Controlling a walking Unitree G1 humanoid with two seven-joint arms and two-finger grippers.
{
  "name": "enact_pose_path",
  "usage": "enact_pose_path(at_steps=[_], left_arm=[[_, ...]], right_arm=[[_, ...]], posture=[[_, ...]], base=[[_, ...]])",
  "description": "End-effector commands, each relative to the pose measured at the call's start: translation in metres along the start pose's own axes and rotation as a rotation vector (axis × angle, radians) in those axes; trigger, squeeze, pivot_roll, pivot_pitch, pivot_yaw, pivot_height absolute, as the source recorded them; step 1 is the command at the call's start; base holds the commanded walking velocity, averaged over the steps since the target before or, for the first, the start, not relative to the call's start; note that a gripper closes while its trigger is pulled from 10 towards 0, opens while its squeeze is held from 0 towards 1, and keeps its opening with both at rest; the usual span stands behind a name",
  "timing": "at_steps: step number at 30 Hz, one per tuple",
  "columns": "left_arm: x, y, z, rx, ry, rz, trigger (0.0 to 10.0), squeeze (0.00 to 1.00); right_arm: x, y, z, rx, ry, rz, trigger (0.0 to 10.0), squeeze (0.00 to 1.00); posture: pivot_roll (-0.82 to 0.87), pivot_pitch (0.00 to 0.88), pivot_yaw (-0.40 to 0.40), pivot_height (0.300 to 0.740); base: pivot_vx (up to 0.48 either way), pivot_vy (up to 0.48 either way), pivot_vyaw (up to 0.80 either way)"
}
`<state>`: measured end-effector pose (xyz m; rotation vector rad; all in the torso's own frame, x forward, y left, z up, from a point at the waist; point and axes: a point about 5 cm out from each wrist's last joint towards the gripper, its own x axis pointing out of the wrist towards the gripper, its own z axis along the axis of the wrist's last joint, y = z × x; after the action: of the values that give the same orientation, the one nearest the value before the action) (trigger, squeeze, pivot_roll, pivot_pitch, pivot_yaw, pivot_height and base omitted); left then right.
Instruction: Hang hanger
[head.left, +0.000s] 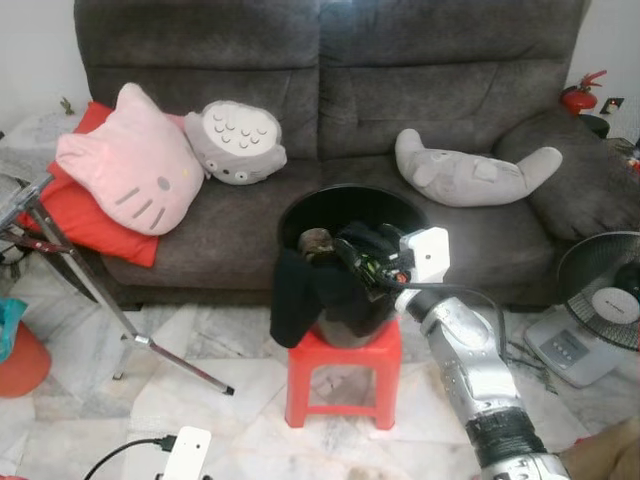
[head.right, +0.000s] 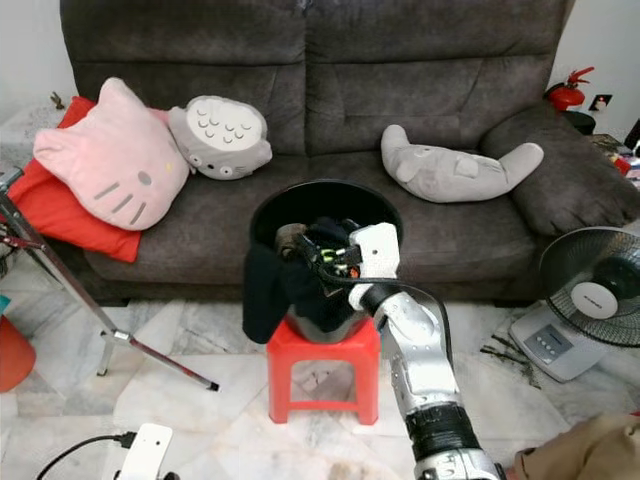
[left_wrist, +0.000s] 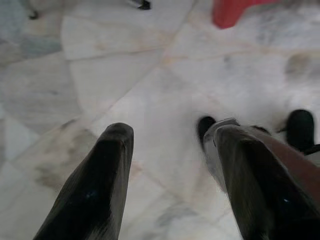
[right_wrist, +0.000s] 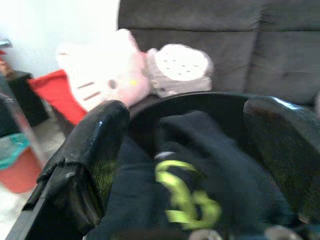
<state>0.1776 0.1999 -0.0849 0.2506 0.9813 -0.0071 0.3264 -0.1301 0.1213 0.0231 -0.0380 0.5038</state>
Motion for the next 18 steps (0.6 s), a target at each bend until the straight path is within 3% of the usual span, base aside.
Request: enact_pose_path(at_steps=[1, 18], left_arm=[[-0.0008, 0.0053, -0.0058, -0.007, 0.022, 0.018, 10.0, 0.00], [0.0000, 0.0079, -0.0003, -0.044, 0.004, 0.021, 10.0, 0.00]], right_arm=[[0.0037, 0.0069, 0.0010, -0.003, 0.000, 0.021, 10.0, 0.00], [0.0052, 0.0107, -0.0024, 0.011, 0.016, 0.018, 10.0, 0.00]], posture=[[-0.07, 0.000, 0.022, 0.740], [-0.07, 0.000, 0.023, 0.740]], base=[[0.000, 0.000, 0.00], [0.000, 0.000, 0.00]])
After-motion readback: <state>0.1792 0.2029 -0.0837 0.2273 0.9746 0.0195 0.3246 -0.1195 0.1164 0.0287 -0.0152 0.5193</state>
